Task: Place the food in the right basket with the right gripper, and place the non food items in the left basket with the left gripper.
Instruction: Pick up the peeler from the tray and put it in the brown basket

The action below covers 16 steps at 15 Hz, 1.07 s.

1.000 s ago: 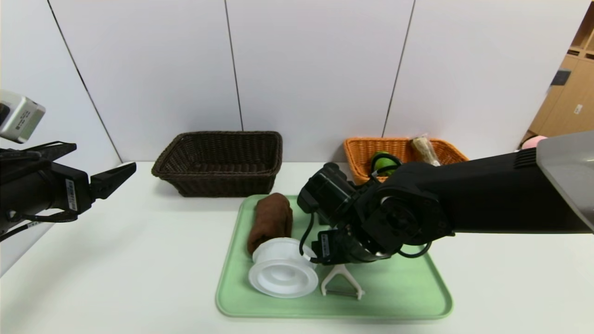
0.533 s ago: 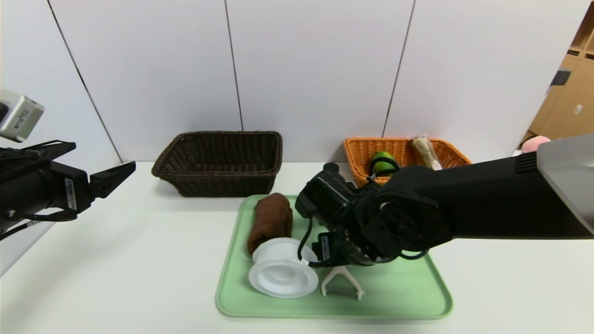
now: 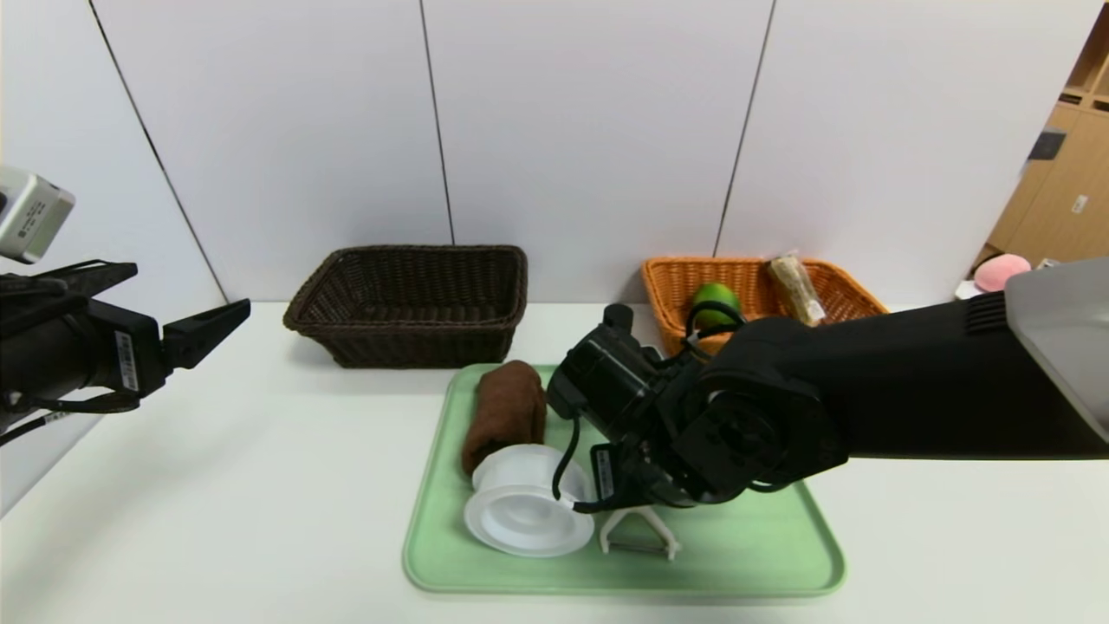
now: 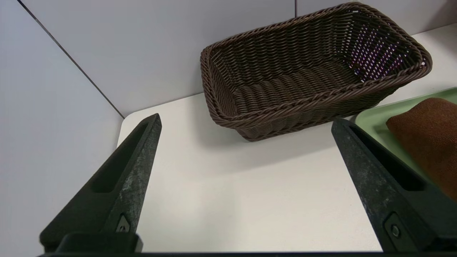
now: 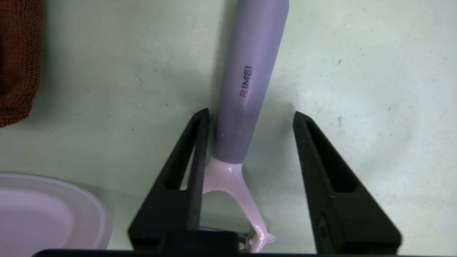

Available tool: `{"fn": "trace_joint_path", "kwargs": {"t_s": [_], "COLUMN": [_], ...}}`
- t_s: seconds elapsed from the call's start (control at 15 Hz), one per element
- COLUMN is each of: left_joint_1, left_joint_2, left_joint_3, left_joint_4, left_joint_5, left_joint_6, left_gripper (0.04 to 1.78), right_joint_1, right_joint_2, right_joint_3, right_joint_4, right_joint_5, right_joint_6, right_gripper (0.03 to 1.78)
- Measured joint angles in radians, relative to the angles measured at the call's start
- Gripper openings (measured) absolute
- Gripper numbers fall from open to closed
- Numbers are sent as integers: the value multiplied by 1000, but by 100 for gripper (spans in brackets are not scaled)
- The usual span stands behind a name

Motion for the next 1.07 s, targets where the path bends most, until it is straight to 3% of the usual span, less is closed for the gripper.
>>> {"fn": "trace_joint_path", "kwargs": {"t_s": [0.13, 0.67, 1.07], "left_joint_1": [0, 0, 0], "left_joint_2": [-2, -8, -8], "left_joint_3": [-2, -3, -3], "left_joint_4": [0, 0, 0], "left_joint_5": [0, 0, -1], "left_joint_6": [0, -1, -1], "left_gripper": [169, 169, 169], "right_joint_1": [3, -2, 7], "right_joint_2": [0, -40, -199], "right_joint_3": [2, 23, 88], "right_joint_4": [1, 3, -1], "right_joint_5": [0, 4, -2], "right_joint_6": [0, 11, 1], "right_gripper": [25, 25, 25]}}
